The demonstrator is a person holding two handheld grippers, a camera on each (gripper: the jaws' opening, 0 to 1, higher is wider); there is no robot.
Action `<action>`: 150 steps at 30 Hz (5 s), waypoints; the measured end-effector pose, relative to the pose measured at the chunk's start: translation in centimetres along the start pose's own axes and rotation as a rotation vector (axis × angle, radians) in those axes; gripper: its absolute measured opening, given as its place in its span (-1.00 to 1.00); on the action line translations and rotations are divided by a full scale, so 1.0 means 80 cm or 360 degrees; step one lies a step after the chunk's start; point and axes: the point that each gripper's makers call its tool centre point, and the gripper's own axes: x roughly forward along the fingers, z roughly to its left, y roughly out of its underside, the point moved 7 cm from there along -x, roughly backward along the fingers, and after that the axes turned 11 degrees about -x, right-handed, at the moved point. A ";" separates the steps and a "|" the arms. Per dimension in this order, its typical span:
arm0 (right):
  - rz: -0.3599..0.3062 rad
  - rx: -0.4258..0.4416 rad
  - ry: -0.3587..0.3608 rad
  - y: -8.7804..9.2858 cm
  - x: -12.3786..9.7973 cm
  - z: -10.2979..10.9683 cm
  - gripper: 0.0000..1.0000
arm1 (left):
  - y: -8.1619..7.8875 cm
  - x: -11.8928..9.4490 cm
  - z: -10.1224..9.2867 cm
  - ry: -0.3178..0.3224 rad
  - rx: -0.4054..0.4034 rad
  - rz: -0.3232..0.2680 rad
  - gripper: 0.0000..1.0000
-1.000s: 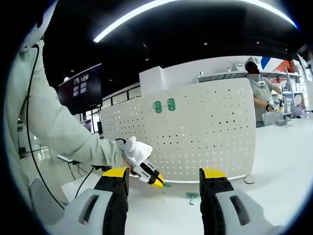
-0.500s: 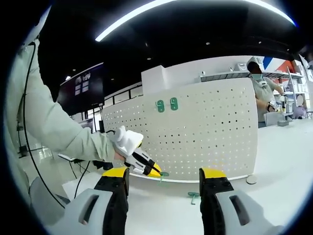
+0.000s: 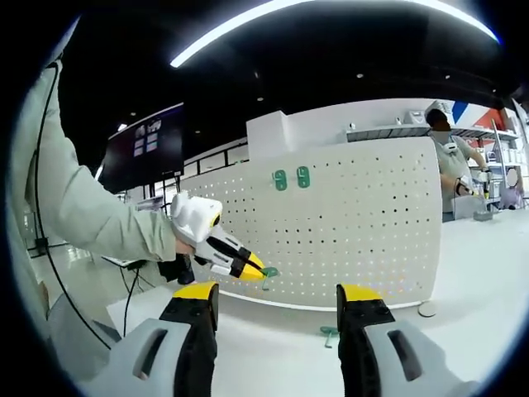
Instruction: Insert the hook assembly into the mounting plate slot until the hook locks in place.
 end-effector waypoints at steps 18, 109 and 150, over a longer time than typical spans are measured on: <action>-0.0002 -0.0031 -0.0062 -0.001 0.002 0.008 0.10 | -0.026 -0.069 -0.039 -0.0182 -0.0150 -0.0284 -0.93; -0.0249 0.0151 -0.0513 -0.093 0.016 0.072 -0.63 | -0.041 -0.150 -0.149 -0.0525 -0.0942 -0.1265 -0.93; -0.0239 0.0208 -0.0581 -0.099 0.032 0.090 -0.85 | -0.071 -0.150 -0.176 -0.0408 -0.0819 -0.1304 -0.93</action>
